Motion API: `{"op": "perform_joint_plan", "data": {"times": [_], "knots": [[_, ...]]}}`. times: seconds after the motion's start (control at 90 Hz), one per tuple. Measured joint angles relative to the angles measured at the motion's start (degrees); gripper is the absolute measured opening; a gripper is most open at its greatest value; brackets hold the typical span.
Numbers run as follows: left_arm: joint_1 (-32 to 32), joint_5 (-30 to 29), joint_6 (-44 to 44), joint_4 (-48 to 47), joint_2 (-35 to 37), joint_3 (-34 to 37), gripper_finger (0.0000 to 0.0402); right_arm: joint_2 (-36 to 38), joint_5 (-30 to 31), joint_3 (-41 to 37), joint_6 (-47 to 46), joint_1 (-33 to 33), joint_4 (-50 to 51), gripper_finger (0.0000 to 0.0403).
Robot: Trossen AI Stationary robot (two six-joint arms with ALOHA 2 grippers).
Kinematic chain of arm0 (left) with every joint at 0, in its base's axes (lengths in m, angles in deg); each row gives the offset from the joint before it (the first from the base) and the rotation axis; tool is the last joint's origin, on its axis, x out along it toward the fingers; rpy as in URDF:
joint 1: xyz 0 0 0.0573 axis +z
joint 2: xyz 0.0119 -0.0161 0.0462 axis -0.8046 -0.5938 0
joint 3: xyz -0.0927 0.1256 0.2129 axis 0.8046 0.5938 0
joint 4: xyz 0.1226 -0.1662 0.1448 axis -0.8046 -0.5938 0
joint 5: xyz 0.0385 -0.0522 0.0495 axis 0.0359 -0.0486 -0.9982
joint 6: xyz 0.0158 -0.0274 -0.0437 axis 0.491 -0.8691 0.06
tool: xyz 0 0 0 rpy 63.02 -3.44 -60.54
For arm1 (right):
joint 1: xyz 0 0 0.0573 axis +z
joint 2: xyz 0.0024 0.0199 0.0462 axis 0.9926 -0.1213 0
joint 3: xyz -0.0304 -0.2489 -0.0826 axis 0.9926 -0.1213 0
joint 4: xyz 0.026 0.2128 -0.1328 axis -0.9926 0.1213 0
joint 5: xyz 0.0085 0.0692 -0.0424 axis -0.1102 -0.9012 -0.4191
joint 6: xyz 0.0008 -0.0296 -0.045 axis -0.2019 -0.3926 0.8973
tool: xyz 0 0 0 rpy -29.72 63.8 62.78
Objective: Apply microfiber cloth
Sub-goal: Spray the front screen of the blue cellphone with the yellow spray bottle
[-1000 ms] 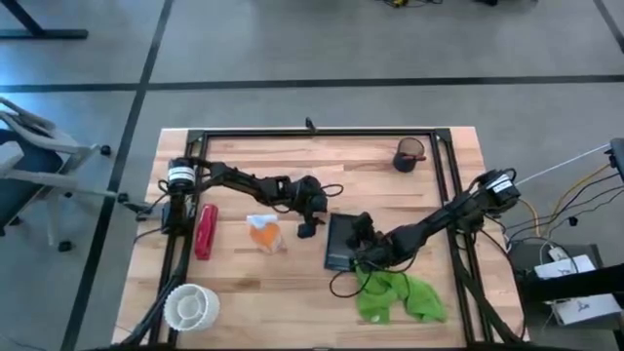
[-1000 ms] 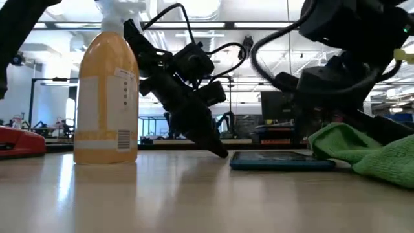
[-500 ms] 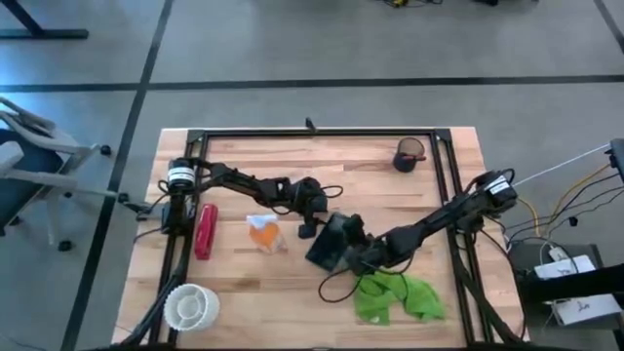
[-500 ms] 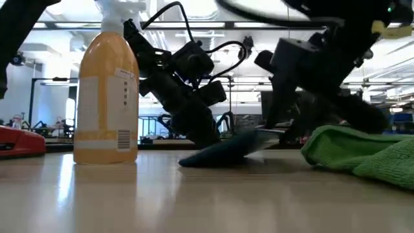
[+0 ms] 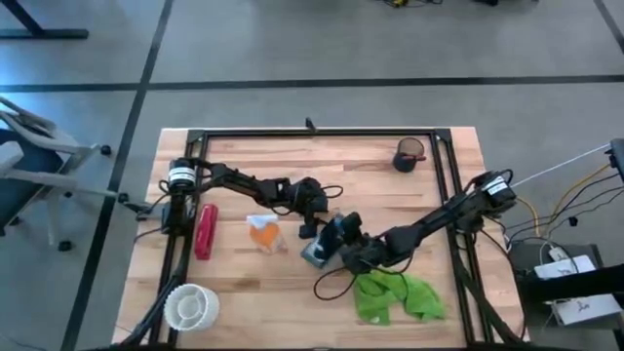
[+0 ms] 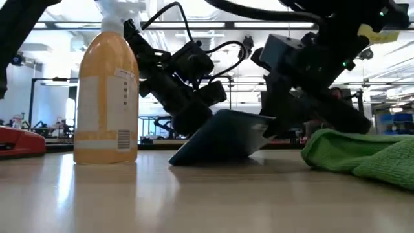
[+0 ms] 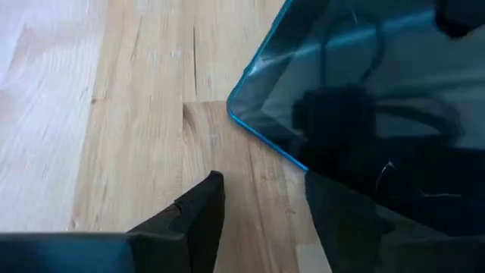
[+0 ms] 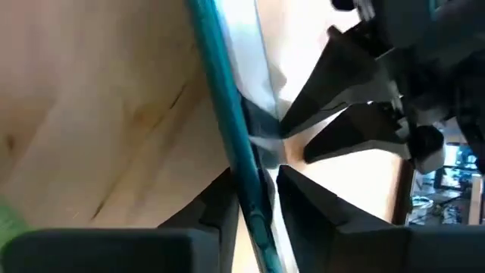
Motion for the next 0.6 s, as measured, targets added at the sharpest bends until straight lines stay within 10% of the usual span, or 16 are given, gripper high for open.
{"op": "perform_joint_plan", "data": {"times": [0.6], "knots": [[0.13, 0.51, 0.14, -2.52, 4.98, 0.04, 0.0171, 0.50, 8.73, 4.20, 3.60, 4.08, 12.07, 0.0024]]}}
